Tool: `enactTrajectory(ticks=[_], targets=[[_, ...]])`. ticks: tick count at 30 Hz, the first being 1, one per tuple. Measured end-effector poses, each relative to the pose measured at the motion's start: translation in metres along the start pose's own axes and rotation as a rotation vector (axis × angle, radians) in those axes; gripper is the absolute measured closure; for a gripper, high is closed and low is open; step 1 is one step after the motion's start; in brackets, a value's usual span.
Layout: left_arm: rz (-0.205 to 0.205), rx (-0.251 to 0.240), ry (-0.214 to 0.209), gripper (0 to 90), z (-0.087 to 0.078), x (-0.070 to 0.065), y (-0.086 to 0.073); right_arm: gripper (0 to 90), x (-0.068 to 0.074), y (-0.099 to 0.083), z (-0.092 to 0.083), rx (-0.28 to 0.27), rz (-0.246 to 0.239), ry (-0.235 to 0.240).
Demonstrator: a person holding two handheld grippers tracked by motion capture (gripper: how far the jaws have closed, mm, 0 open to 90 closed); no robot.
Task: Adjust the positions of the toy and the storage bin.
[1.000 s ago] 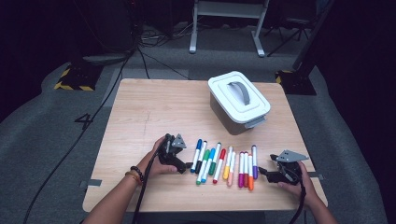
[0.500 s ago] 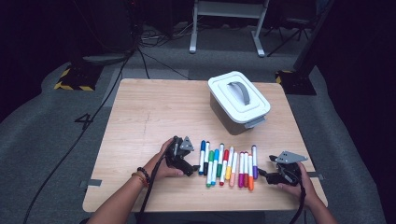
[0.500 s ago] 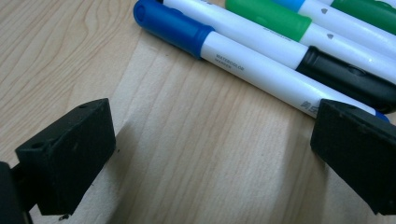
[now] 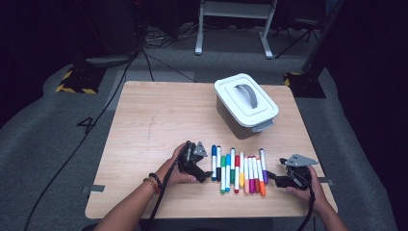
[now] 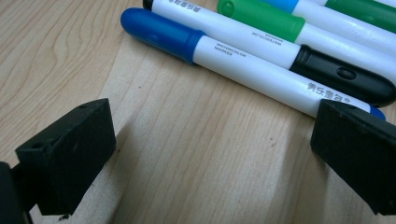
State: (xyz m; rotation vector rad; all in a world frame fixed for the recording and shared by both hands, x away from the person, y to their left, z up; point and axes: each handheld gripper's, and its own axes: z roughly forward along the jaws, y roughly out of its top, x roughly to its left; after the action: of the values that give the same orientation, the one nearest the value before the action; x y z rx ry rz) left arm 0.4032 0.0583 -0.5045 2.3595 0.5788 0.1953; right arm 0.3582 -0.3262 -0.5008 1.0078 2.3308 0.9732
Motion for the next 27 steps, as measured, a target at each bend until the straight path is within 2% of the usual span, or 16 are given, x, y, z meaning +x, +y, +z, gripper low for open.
enactTrajectory(ticks=[11, 22, 27], targets=[[-0.008, 0.0, 0.006, 0.4, 0.011, 0.0, 0.013, 23.5, -0.011, -0.002, 0.0, -0.006, 0.031, -0.058], [-0.004, 0.003, 0.002, 0.1, 0.016, 0.004, 0.019, 24.6, -0.017, -0.002, 0.001, -0.006, 0.05, -0.075], [0.003, 0.005, 0.0, 0.4, 0.013, 0.007, 0.016, 23.3, -0.022, -0.004, 0.001, -0.01, 0.081, -0.067]])
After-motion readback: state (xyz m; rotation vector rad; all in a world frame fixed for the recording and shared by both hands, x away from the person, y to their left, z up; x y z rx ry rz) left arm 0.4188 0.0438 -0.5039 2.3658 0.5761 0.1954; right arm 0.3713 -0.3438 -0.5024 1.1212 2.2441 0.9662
